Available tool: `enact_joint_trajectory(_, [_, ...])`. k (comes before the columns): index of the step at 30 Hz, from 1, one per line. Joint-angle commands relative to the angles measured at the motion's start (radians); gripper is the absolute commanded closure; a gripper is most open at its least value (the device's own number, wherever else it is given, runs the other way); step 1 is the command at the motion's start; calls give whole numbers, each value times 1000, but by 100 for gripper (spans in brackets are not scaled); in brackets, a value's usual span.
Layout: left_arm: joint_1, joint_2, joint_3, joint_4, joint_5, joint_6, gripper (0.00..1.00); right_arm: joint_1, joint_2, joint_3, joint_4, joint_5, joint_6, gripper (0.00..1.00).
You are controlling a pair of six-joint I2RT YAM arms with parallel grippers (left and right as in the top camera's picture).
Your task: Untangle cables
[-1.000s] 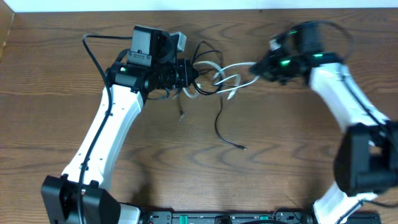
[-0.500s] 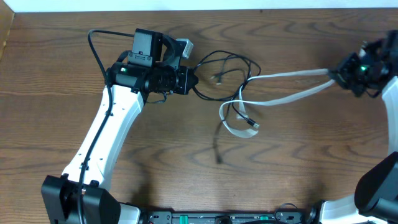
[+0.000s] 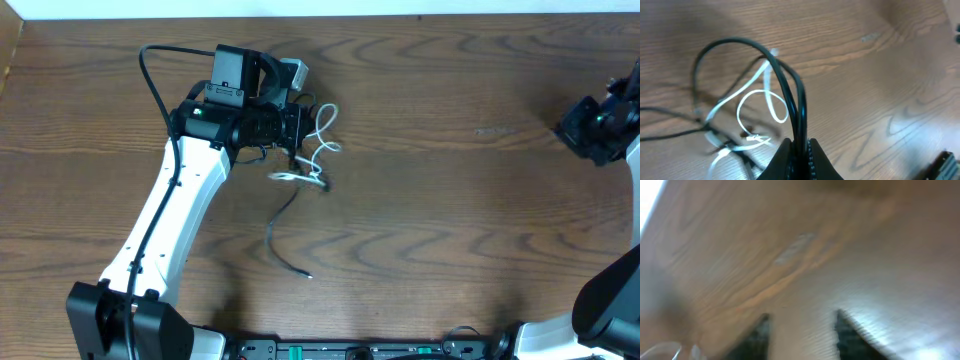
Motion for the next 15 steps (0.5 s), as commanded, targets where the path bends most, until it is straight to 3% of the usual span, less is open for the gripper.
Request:
enact_joint_trajectory(1, [3,-49,23,27,145,-2,93,38,-3,10,17,-418,-281,33])
enact_joint_trajectory(4, [3,-76,23,67,264,-3,93,100,-3,10,32,-610,-381,28])
enact_joint_trajectory(8, [4,-102,23,137,306,-112,93,217,0,10,64,-620,-368,23])
enact_joint_trajectory(10, [4,-111,23,169,306,-182,93,285,2,10,89,-616,-355,15])
enact_joint_trajectory(15, [4,-114,23,206,306,-277,92,426,12,10,159,-565,-264,13])
